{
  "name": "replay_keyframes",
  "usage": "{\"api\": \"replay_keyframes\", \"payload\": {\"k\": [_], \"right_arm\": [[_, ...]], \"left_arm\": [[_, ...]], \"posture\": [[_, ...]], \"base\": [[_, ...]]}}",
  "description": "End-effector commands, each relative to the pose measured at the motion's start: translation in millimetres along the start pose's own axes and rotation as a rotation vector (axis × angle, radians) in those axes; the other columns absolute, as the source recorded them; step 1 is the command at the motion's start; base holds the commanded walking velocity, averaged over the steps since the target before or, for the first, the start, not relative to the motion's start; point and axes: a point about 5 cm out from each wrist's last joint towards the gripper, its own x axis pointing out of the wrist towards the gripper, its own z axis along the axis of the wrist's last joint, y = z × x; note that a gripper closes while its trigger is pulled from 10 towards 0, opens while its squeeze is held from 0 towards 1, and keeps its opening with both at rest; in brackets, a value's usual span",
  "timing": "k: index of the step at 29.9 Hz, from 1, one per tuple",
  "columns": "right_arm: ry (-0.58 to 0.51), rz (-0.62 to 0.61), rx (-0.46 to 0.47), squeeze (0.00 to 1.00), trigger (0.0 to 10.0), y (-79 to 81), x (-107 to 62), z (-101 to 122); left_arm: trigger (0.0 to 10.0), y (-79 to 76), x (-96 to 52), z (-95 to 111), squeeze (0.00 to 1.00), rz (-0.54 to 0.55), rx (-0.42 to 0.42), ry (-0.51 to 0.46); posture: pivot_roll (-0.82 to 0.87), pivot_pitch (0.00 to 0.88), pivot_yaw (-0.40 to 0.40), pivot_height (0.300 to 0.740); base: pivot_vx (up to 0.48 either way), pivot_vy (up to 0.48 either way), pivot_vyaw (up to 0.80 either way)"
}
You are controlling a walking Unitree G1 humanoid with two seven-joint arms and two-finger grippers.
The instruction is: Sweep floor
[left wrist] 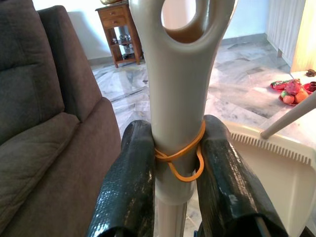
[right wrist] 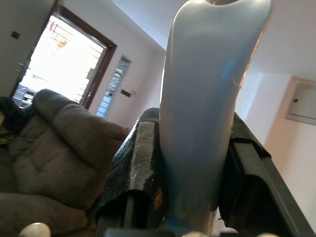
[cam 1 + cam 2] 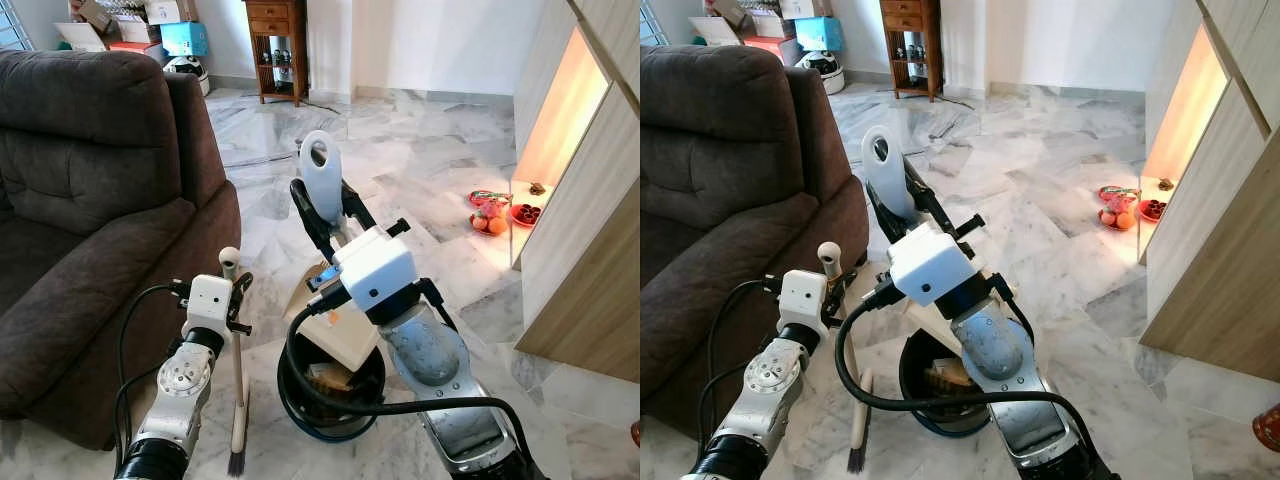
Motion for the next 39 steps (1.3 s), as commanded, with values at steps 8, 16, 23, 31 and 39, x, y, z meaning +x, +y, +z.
{"api": "replay_keyframes", "payload": {"k": [8, 16, 23, 31, 39], "right_arm": [[-0.067, -0.258, -0.148, 0.0, 10.0, -47.6, 10.4, 11.0], [0.111, -0.376, -0.278, 0.0, 10.0, -82.6, -13.4, -28.5], [0.315, -0.469, -0.361, 0.0, 10.0, -102.8, -47.8, -69.9], [0.464, -0.501, -0.355, 0.0, 10.0, -97.8, -81.3, -105.8], [0.586, -0.626, -0.275, 0.0, 10.0, -99.2, -112.0, -132.0]], "left_arm": [[10.0, 4.3, 4.9, 13.2, 0.0, 0.011, 0.018, -0.07], [10.0, 3.6, 4.2, 13.2, 0.0, 0.005, 0.018, -0.073], [10.0, 5.1, 2.5, 12.6, 0.0, -0.001, 0.019, -0.074], [10.0, 5.9, 1.1, 12.7, 0.0, -0.007, 0.017, -0.077], [10.0, 5.7, -1.0, 11.7, 0.0, -0.008, 0.013, -0.075]], "posture": [[0.03, 0.0, 0.068, 0.74], [0.02, 0.0, 0.069, 0.74], [0.02, 0.0, 0.074, 0.74], [0.03, 0.0, 0.077, 0.74], [0.03, 0.0, 0.078, 0.74]], "base": [[0.0, 0.0, 0.0], [0.0, 0.0, 0.0], [0.0, 0.0, 0.0], [0.0, 0.0, 0.0], [0.0, 0.0, 0.0]]}}
